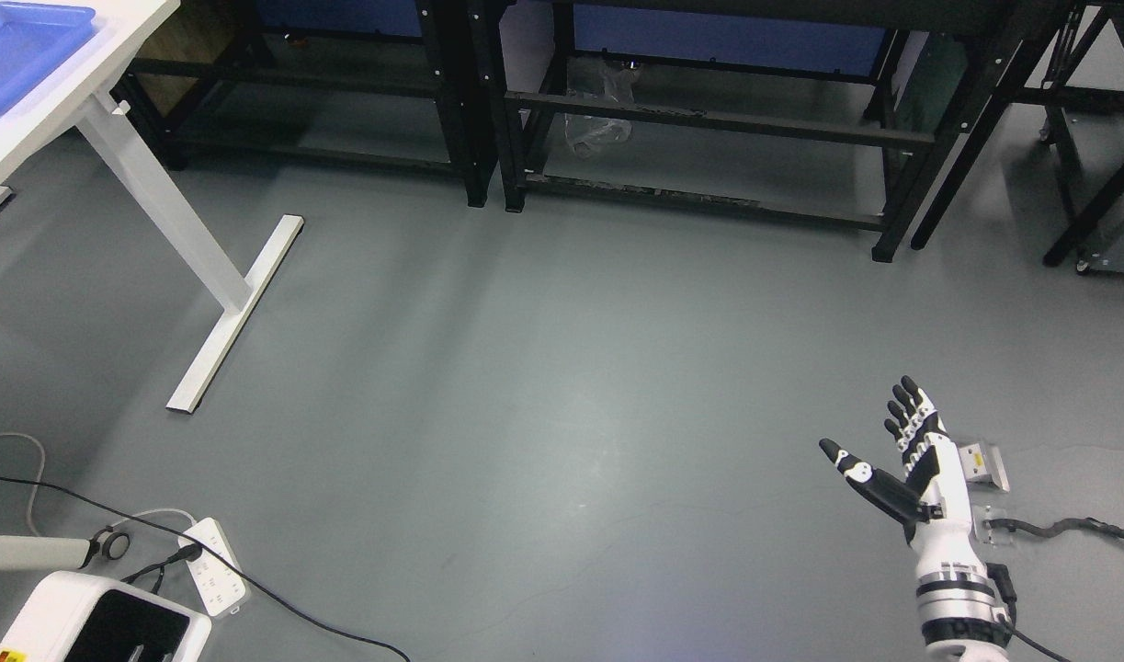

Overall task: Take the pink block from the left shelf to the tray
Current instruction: 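Drive toward the black shelf holding the green tray, right hand raised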

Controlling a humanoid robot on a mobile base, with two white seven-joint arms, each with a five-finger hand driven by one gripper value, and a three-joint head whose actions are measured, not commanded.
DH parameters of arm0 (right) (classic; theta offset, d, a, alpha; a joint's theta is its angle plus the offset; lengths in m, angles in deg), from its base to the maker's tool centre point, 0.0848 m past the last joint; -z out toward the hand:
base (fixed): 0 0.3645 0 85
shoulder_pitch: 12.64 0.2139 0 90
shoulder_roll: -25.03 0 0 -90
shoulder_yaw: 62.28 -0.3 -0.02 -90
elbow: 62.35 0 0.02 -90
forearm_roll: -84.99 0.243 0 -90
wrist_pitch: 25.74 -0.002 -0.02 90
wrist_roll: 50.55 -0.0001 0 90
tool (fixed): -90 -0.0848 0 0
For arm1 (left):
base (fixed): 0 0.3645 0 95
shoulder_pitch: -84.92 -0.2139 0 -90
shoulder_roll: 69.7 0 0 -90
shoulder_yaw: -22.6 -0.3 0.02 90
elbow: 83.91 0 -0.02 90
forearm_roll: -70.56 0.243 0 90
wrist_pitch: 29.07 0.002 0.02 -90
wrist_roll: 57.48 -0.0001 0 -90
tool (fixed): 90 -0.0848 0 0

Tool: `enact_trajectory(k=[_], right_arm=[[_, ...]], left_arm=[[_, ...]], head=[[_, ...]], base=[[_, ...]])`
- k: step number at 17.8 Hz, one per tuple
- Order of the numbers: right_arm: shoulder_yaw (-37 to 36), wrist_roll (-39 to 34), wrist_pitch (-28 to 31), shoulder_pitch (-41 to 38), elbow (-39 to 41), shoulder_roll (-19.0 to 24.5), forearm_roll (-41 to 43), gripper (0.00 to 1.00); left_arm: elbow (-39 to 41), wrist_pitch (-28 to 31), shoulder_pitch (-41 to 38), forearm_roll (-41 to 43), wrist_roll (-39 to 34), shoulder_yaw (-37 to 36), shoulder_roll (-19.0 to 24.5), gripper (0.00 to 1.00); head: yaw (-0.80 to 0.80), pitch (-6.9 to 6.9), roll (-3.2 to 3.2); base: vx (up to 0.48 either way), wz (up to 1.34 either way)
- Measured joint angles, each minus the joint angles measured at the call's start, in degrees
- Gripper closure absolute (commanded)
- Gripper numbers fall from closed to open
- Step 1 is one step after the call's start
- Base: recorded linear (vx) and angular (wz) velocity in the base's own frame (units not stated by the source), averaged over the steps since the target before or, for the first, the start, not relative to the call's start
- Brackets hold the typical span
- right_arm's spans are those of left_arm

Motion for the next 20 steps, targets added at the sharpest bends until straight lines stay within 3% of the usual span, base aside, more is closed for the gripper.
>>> enact_trajectory(k=[14, 17, 20], right_arm=[[-2.2, 2.2, -0.7, 2.3, 1.7, 0.0, 0.1, 0.0], [-2.6, 3.2, 3.5, 3.5, 2.0, 0.0, 0.0, 0.0], [-2.8, 4.7, 3.0, 4.3, 2.2, -0.2, -2.6, 0.01]], left_arm=[[0.0, 0.0, 0.0, 0.0, 0.0, 0.0, 0.0, 0.0], [0.0, 0.0, 0.0, 0.0, 0.0, 0.0, 0.0, 0.0], [0.0, 0.0, 0.0, 0.0, 0.0, 0.0, 0.0, 0.0]], head=[[0.0, 0.0, 0.0], [0.0, 0.0, 0.0], [0.0, 0.0, 0.0]], base=[[0.045, -0.01], [0.132, -0.01], [0.19, -0.02]])
